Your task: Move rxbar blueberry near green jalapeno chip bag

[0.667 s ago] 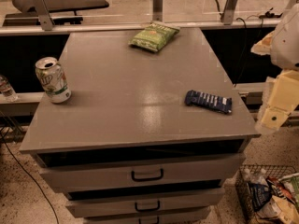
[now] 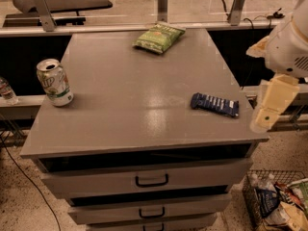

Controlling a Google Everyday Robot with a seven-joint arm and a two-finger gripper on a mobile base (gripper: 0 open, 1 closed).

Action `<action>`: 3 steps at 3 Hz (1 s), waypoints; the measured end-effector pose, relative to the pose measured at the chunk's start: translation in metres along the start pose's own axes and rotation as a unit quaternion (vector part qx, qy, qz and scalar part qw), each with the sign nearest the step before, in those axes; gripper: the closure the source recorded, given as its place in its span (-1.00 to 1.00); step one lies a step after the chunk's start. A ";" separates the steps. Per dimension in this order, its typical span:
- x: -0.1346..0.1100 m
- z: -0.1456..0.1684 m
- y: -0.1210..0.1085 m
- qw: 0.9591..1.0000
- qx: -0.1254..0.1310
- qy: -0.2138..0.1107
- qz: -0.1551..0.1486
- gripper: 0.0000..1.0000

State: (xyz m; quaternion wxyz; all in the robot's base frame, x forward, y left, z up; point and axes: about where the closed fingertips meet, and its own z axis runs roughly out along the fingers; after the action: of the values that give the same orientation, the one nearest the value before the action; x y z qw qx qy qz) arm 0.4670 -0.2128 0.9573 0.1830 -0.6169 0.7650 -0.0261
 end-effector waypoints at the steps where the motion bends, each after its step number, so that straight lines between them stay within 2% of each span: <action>1: 0.002 0.046 -0.028 1.000 -0.002 -0.011 0.002 -1.00; 2: 0.013 0.115 -0.061 1.000 -0.012 -0.016 0.023 -1.00; 3: 0.017 0.139 -0.069 0.999 -0.020 -0.017 0.033 -1.00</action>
Offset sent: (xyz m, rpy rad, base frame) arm 0.1191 -0.0112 -0.1195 0.0549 0.0215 -0.0364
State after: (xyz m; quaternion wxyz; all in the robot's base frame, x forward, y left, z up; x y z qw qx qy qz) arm 0.5717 -0.2195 0.8415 0.1841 -0.5949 0.7824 0.0056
